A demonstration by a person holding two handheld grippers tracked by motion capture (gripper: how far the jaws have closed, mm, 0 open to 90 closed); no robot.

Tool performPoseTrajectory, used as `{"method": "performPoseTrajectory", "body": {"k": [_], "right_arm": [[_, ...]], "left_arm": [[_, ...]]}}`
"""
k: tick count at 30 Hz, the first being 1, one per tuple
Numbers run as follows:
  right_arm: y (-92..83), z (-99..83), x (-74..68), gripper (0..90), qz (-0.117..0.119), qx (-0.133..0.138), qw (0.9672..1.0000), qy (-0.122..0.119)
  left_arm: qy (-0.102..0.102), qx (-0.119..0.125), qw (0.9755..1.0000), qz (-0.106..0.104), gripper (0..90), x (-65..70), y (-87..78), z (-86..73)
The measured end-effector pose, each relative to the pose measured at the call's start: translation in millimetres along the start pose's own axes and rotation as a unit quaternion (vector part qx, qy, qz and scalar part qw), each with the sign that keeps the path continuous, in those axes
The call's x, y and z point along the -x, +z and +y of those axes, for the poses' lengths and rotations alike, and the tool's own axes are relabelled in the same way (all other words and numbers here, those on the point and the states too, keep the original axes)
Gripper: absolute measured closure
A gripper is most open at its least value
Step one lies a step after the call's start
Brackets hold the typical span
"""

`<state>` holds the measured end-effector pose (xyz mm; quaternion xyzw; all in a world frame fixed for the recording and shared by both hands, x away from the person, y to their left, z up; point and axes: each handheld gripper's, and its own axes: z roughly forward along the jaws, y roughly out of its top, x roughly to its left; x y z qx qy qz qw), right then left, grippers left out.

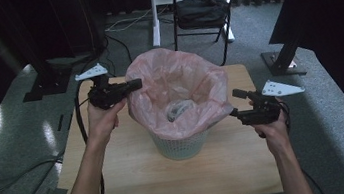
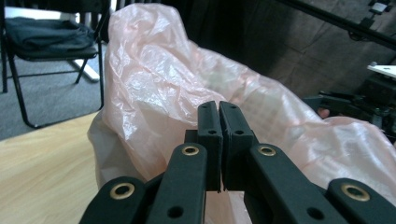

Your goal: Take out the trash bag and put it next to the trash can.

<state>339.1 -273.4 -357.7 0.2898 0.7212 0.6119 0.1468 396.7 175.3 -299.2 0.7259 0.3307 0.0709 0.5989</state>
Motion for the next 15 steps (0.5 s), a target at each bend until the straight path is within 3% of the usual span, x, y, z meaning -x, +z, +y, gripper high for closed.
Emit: {"method": "performPoseTrajectory", "body": {"k": [6, 15], "right_arm": [[8.7, 16.3, -2.2, 19.8, -0.014, -0.012, 0.9997, -0.018], [14.5, 42.7, -2.9, 20.1, -0.023, 0.003, 0.9995, -0.023]], "left_arm": [[0.017, -0.001, 0.9998, -0.009, 88.1, 10.4, 3.7, 12.6], [0.033, 0.002, 0.9992, -0.024, 88.1, 22.7, 6.5, 23.6]]}}
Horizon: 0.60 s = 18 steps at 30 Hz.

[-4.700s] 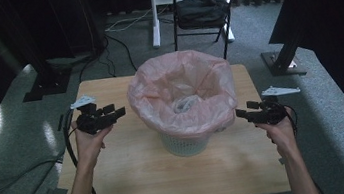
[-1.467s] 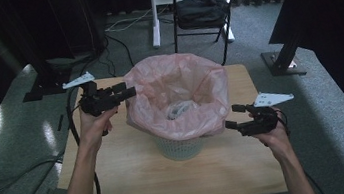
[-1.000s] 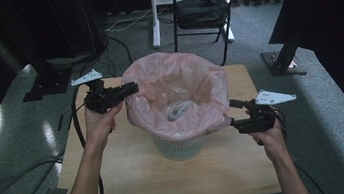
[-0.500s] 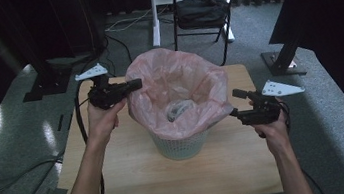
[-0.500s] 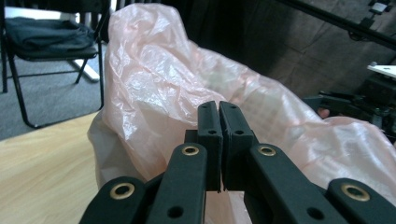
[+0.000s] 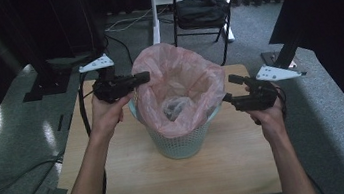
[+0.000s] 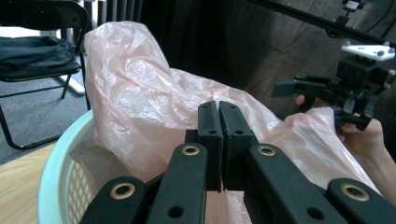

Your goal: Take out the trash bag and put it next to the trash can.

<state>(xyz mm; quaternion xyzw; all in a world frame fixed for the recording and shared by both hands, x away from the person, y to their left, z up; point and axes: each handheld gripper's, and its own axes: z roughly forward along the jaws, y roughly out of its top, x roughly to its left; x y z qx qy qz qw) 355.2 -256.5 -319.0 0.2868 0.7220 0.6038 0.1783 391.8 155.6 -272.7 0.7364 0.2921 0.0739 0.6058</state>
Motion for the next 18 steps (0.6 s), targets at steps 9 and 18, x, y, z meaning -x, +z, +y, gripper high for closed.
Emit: {"method": "performPoseTrajectory", "body": {"k": [9, 18], "right_arm": [[-2.1, 14.8, -8.0, 20.3, 0.026, 0.042, 0.9988, -0.003], [10.0, 18.8, -12.4, 21.5, 0.027, -0.002, 0.9994, -0.024]], "left_arm": [[0.003, 0.0, 1.0, -0.006, 88.0, 3.5, 1.5, 1.2], [0.011, 0.003, 0.9998, -0.019, 88.0, 12.1, 3.4, 7.5]]}}
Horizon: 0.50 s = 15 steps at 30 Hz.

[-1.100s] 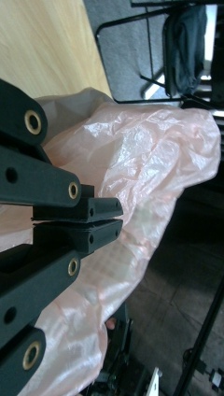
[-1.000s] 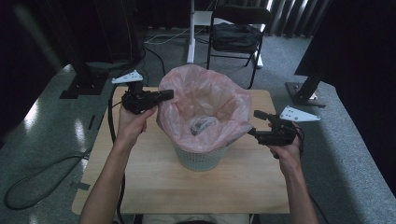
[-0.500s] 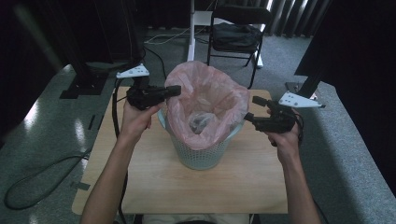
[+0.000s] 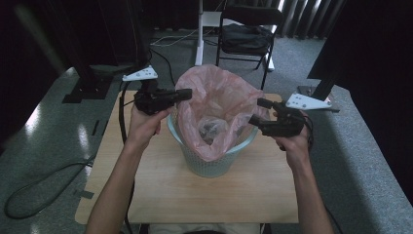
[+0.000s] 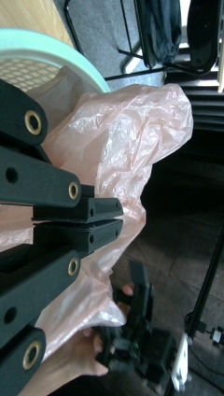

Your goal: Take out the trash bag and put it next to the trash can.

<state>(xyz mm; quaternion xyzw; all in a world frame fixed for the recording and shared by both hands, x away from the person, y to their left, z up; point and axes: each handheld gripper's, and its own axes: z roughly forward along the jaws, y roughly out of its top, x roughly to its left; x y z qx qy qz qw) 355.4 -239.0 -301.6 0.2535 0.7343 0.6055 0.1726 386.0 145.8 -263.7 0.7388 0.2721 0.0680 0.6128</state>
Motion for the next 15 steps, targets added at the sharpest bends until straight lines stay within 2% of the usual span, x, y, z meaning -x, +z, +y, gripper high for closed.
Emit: {"method": "performPoseTrajectory", "body": {"k": [3, 5, 11, 15], "right_arm": [[8.9, -2.7, -1.0, 20.7, 0.005, -0.029, 0.9996, -0.004], [13.2, -3.5, -1.0, 20.0, 0.01, -0.036, 0.9993, -0.003], [20.2, 6.4, -3.4, 19.5, 0.022, -0.033, 0.9992, -0.007], [27.9, 13.8, -5.1, 18.4, 0.031, -0.04, 0.9987, -0.011]], "left_arm": [[0.003, 0.002, 1.0, -0.007, 88.0, 3.1, 1.0, 3.2], [0.004, 0.001, 0.9999, -0.01, 88.0, 4.5, 2.5, 4.7], [0.005, -0.001, 0.9996, -0.027, 88.0, 7.8, 7.7, 9.1], [0.008, -0.005, 0.9993, -0.036, 88.0, 10.3, 11.2, 12.6]]}}
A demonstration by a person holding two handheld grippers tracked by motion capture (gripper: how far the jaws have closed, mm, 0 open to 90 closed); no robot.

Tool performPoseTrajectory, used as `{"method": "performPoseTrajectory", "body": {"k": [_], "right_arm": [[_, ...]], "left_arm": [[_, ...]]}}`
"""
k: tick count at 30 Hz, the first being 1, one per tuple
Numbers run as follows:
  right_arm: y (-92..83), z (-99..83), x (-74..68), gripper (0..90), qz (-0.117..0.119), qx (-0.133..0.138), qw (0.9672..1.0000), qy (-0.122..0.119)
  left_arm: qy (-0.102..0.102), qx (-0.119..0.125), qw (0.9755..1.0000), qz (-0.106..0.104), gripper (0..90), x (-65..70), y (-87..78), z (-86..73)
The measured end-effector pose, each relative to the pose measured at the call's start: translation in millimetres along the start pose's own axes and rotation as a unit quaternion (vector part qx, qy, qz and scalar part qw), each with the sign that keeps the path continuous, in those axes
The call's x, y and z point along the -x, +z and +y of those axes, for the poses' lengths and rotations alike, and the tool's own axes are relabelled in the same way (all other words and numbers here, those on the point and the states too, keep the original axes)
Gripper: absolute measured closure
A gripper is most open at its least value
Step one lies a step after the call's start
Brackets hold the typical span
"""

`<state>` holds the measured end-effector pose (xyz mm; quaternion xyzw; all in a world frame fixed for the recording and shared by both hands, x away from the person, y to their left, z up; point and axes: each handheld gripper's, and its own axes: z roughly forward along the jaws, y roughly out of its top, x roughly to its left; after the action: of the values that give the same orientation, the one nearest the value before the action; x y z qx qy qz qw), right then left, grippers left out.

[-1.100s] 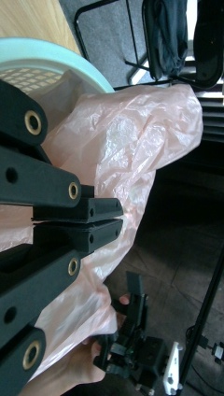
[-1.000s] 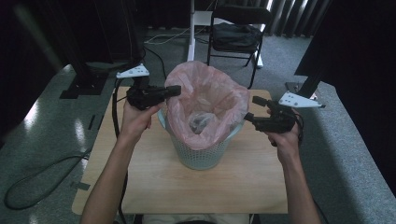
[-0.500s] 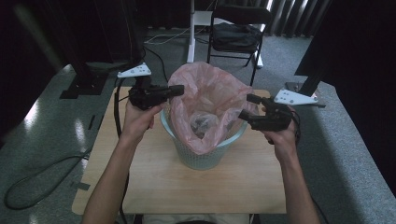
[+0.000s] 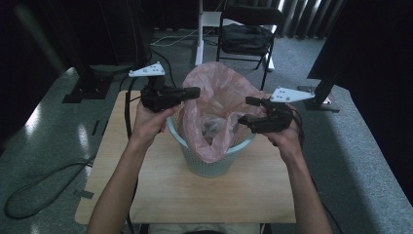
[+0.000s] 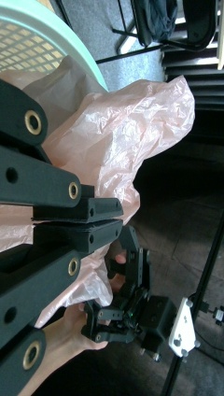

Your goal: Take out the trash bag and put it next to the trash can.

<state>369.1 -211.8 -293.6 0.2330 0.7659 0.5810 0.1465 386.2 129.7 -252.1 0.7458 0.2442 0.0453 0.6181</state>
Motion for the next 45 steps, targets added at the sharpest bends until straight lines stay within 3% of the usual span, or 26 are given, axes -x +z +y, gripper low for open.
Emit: {"method": "performPoseTrajectory", "body": {"k": [21, 27, 42, 45], "right_arm": [[31.2, 8.0, -0.3, 18.1, 0.031, -0.026, 0.9991, -0.011], [36.1, 10.9, -0.6, 18.1, 0.039, -0.032, 0.9986, -0.015], [51.9, 19.1, -9.3, 17.5, 0.059, -0.044, 0.9967, -0.034], [53.6, 20.6, -12.6, 20.0, 0.053, -0.048, 0.9965, -0.044]], "left_arm": [[0.022, -0.029, 0.9987, -0.036, 88.0, 8.9, 15.0, 10.9], [0.035, -0.038, 0.9971, -0.055, 88.0, 10.6, 18.1, 12.5], [0.035, -0.043, 0.993, -0.104, 87.8, 11.0, 23.8, 12.1], [0.036, -0.045, 0.9918, -0.114, 87.8, 12.5, 26.9, 11.5]]}}
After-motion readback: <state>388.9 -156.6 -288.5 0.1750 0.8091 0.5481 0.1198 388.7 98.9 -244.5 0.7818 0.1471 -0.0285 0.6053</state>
